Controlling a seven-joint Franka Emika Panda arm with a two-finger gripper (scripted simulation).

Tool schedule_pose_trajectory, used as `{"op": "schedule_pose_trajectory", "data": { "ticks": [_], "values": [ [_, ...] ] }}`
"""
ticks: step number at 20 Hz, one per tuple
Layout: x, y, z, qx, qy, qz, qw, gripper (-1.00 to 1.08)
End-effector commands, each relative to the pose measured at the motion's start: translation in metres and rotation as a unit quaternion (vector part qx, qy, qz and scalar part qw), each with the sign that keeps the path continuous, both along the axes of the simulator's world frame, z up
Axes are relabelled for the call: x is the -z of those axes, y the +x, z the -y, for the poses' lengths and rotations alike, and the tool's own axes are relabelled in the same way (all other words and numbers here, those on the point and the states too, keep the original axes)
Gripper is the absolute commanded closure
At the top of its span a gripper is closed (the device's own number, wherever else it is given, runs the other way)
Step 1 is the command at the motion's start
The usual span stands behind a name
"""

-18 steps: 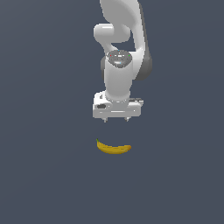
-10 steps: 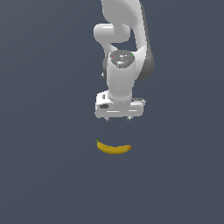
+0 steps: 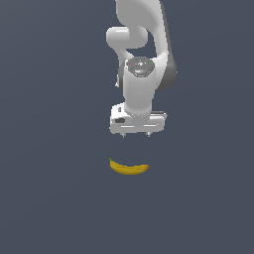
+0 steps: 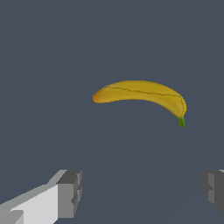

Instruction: Pick up the object and move it to a goal position.

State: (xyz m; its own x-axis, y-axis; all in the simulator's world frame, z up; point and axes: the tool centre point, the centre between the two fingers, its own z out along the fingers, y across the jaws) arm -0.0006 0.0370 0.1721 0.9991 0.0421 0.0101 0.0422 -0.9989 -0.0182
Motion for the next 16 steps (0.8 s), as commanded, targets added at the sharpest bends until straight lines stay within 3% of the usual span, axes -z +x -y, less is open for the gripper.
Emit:
{"op": "schedule_pose_trajectory", "data": {
  "ticks": [1, 10, 16],
  "values": [
    [0.001, 0.001, 0.0, -0.008, -0.001, 0.0, 1.0, -0.92],
    [0.011, 0.011, 0.003, -0.079, -0.005, -0.001, 0.9969, -0.92],
    [0.023, 0.021, 0.007, -0.155, -0.009, -0.001, 0.9878, -0.92]
  ]
}}
